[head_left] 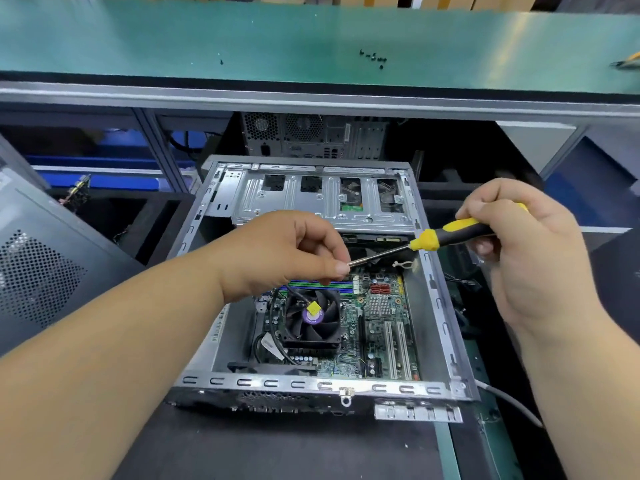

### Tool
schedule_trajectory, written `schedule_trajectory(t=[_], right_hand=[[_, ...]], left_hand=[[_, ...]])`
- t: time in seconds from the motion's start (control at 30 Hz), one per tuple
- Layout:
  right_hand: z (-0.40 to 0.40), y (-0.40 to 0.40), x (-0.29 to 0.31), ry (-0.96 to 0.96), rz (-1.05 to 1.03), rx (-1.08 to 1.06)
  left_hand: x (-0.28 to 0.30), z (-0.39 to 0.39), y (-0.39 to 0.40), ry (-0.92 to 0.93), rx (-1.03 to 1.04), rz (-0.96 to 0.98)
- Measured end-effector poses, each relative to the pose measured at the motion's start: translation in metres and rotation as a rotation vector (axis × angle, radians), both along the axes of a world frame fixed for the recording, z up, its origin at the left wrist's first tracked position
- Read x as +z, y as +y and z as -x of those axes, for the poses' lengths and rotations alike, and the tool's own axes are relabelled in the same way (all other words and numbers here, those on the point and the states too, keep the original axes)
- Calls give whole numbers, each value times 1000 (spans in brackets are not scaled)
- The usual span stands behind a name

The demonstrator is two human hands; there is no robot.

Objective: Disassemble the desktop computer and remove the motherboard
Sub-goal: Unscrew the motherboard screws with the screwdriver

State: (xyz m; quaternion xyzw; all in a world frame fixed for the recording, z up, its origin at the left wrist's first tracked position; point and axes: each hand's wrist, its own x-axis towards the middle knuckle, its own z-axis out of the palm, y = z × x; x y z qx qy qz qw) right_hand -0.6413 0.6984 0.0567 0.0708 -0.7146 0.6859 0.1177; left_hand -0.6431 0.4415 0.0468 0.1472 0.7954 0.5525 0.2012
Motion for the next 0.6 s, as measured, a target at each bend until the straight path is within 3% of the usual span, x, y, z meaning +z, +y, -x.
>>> schedule_trajectory(t=[0.13, 0.3, 0.43, 0.6], right_hand=[[-9, 22, -2, 1, -11, -43], [-19, 57, 1, 28, 76, -256], [-26, 83, 8, 23, 133, -385], [-35, 105, 15, 41, 125, -446]], left_hand=[[-3, -4, 24, -5, -19, 40], [-7, -11, 63, 12, 38, 153], [-3, -23, 124, 169, -100, 306], [-4, -28, 190, 320, -245, 336]])
